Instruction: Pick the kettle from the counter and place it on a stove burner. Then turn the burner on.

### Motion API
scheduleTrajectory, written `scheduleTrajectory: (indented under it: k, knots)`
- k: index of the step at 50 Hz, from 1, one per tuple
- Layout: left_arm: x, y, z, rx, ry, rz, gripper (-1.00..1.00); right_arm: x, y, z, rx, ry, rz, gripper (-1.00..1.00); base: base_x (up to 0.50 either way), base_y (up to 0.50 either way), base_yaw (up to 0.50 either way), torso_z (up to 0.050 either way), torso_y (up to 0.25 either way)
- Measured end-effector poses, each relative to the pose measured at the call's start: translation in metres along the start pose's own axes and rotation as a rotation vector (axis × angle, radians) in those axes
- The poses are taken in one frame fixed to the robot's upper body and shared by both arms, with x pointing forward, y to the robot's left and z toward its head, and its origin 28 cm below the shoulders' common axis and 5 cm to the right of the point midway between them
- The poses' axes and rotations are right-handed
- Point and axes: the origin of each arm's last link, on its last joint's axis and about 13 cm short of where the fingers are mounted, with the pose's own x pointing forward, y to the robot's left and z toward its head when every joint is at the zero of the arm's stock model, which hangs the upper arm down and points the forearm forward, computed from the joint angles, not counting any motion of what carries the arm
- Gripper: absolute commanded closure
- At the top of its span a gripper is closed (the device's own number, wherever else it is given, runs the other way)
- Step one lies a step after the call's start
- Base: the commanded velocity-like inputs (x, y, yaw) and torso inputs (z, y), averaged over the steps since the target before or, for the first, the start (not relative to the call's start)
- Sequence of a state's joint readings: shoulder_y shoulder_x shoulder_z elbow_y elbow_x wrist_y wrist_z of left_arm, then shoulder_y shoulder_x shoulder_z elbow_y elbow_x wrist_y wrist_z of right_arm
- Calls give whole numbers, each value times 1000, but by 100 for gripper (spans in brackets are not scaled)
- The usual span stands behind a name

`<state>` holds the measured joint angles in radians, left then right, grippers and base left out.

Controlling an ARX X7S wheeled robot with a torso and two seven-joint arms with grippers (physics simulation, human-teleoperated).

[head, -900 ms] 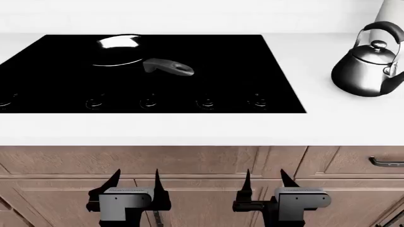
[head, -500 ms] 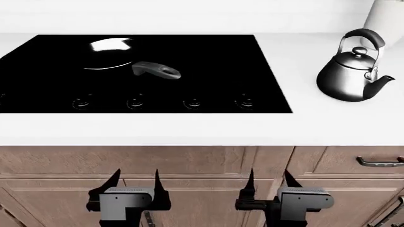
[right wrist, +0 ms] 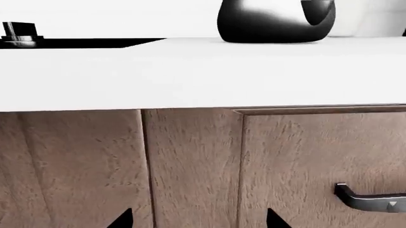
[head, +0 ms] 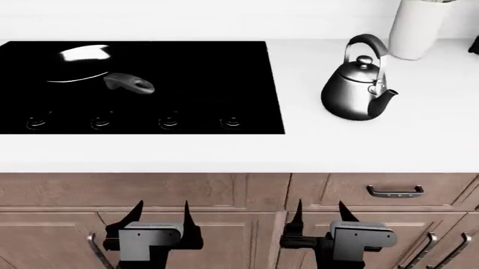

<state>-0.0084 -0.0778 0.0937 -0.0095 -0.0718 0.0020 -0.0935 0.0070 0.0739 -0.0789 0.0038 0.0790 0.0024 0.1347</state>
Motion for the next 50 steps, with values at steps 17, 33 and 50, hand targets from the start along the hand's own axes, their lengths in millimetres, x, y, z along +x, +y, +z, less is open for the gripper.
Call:
scheduleTrajectory:
  k: [17, 33, 50]
  knots:
    - [0, 0, 0, 0, 1, 0, -100, 0, 0, 0, 0, 0, -2, -100, 0, -403, 0, 0, 0]
    - [0, -1, 0, 13, -2, 6, -100, 0, -1, 0, -2, 0, -4, -100, 0, -174, 0, 0, 0]
    - [-1, -1, 1, 29, -7, 5, -100, 0, 0, 0, -1, 1, -3, -100, 0, 0, 0, 36, 0]
